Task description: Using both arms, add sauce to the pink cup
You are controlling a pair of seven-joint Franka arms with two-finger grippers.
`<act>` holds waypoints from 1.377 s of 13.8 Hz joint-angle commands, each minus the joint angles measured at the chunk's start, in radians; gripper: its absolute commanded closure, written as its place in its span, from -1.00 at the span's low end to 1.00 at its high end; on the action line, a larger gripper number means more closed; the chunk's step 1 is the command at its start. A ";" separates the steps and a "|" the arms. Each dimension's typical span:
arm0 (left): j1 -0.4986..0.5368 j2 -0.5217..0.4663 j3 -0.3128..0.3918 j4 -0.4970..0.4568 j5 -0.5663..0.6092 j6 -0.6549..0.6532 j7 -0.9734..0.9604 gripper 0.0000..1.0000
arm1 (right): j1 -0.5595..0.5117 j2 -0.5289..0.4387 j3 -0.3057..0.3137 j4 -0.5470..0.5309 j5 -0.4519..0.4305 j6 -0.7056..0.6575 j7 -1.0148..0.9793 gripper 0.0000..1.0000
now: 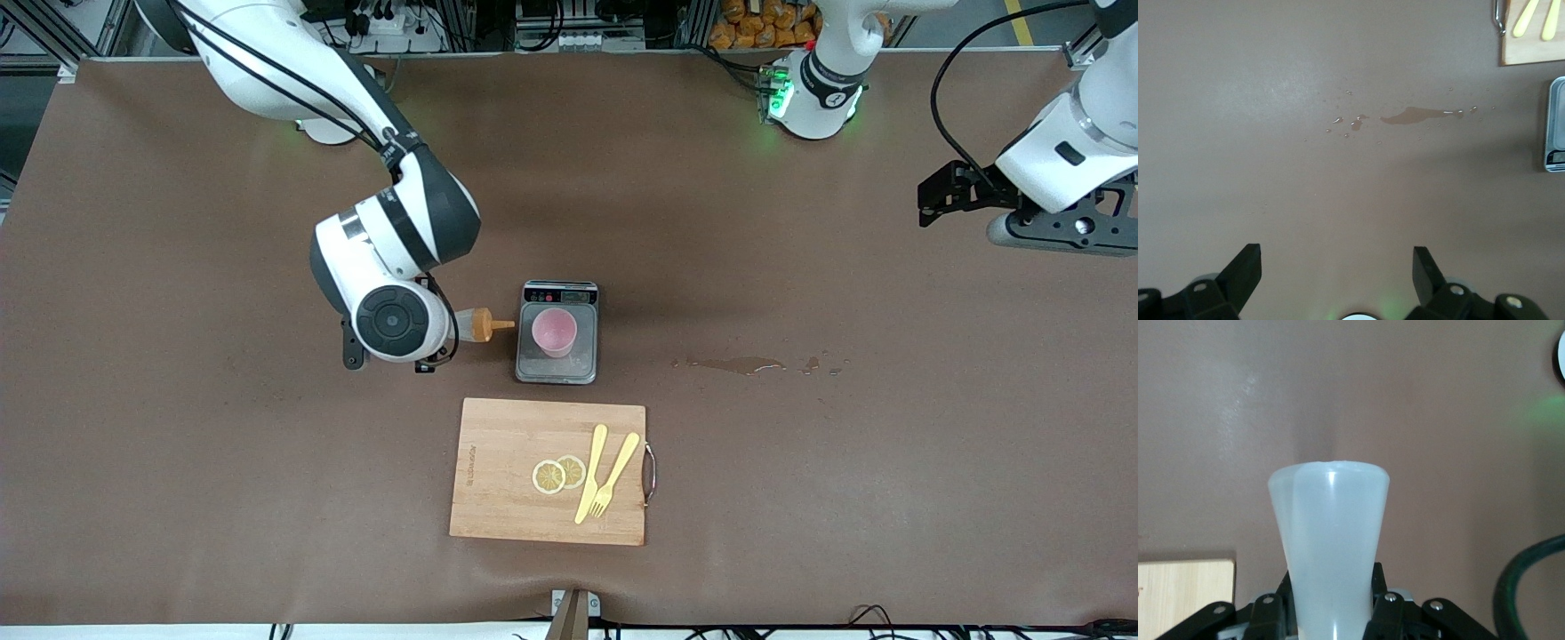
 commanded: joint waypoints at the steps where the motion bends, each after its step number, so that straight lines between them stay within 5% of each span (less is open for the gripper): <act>1: -0.008 -0.007 -0.007 0.006 -0.019 -0.017 -0.045 -1.00 | 0.038 0.001 -0.004 0.003 -0.074 -0.015 0.034 0.12; 19: 0.016 -0.001 -0.007 0.009 -0.021 0.036 -0.047 -1.00 | 0.069 0.062 -0.006 0.017 -0.132 0.042 0.160 0.25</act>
